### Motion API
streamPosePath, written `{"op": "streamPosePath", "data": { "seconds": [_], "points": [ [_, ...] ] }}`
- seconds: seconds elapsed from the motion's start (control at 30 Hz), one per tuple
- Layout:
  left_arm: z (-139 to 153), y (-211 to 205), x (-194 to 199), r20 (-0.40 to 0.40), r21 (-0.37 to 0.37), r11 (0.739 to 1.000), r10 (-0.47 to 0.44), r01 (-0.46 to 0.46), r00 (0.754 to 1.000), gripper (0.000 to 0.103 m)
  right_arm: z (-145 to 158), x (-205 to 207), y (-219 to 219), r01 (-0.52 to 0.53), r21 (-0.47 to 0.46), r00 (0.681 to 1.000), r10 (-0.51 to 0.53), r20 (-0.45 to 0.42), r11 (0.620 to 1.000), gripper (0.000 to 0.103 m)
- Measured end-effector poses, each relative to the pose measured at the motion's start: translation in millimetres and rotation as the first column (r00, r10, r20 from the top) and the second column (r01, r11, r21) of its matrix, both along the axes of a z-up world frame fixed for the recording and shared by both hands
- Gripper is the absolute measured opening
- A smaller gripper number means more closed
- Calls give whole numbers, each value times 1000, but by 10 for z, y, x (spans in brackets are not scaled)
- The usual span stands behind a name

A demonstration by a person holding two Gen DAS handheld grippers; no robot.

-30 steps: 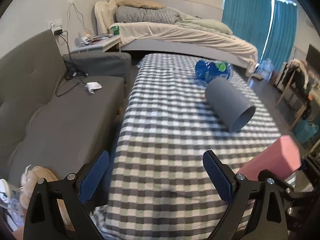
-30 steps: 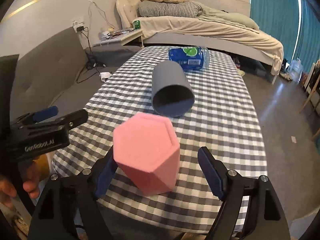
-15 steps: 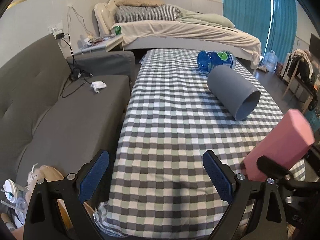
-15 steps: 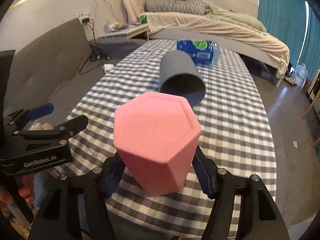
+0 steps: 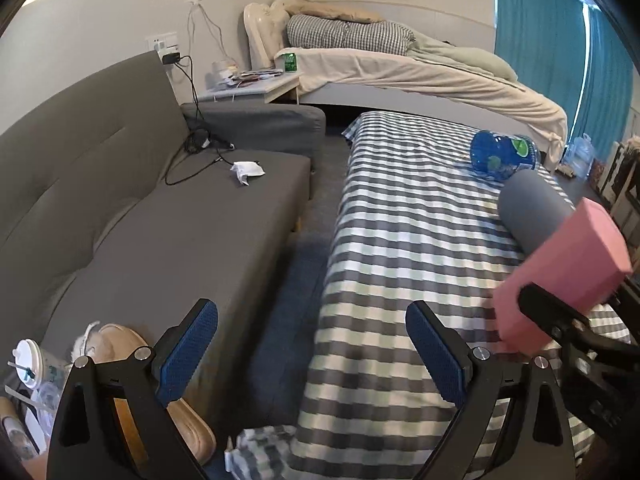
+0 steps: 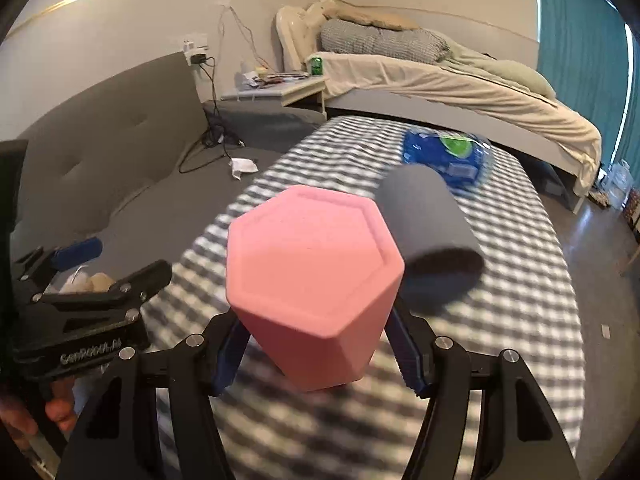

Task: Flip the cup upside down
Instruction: 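Rotate the held pink cup upright with the right tool, then lower the pink cup standing onto the table and open the right tool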

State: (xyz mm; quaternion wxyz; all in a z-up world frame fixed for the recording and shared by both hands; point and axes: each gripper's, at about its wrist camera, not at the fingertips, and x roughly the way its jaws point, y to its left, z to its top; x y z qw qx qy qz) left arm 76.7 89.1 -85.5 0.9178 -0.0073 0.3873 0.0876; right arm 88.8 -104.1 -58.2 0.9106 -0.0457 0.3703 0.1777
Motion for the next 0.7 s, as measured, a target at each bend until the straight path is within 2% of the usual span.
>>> {"op": "streamPosePath", "data": {
  "seconds": [0.17, 0.43, 0.47, 0.53, 0.67, 0.7],
  "points": [
    [16, 1, 32, 18, 2, 1000, -28, 28, 999, 98, -126, 213, 140, -12, -16, 1000, 12, -10, 1000, 64],
    [19, -20, 19, 14, -34, 999, -33, 33, 999, 98, -159, 229, 100, -35, -5, 999, 34, -17, 999, 65],
    [35, -18, -9, 14, -39, 999, -32, 33, 999, 98, -156, 223, 95, -32, -7, 999, 32, -22, 999, 67],
    [85, -5, -68, 17, -43, 999, -22, 22, 1000, 98, -164, 202, 88, -14, -27, 999, 13, -33, 1000, 80],
    [273, 22, -240, 50, -54, 999, 6, -3, 999, 98, -39, 74, -14, -18, 6, 1000, 18, -4, 1000, 81],
    [313, 25, -265, 58, -57, 998, 10, -7, 998, 98, 14, 35, -43, -22, 12, 1000, 22, 10, 1000, 84]
  ]
}}
